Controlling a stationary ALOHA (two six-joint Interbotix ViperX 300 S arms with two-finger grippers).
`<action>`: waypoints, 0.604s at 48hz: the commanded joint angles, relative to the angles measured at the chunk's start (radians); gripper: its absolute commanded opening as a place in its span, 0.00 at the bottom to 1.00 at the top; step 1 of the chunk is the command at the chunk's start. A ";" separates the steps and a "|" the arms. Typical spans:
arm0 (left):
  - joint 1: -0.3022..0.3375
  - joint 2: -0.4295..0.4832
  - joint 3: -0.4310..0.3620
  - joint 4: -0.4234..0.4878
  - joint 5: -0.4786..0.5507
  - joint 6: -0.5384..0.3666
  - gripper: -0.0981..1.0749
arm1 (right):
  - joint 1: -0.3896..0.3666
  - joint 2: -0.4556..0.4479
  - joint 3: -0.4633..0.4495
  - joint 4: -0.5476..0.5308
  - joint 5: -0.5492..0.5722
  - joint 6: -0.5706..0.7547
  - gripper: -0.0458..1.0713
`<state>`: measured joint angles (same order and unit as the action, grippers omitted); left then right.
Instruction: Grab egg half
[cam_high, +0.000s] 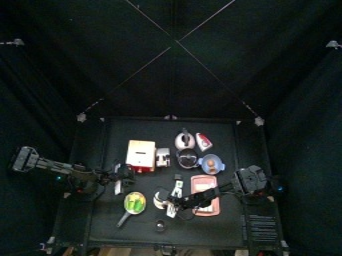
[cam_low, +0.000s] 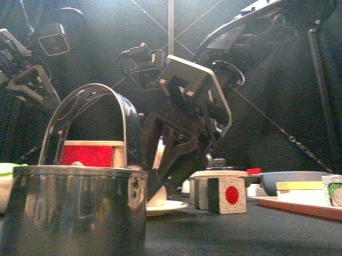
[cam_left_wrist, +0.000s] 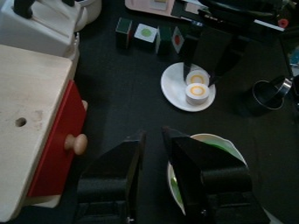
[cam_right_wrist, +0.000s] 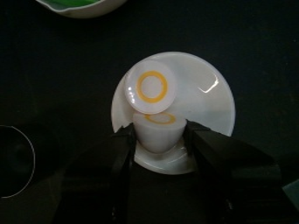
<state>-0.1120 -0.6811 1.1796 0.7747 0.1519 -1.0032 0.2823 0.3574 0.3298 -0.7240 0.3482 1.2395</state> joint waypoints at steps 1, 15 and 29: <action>0.003 0.002 -0.012 -0.003 -0.008 0.002 0.66 | 0.000 -0.032 -0.018 -0.002 0.000 -0.002 0.66; 0.003 0.002 -0.012 -0.008 -0.008 0.002 0.66 | 0.005 -0.060 -0.015 -0.018 0.015 -0.002 0.66; 0.003 0.002 -0.006 -0.008 -0.008 0.002 0.66 | 0.015 -0.095 -0.014 -0.020 0.018 -0.002 0.66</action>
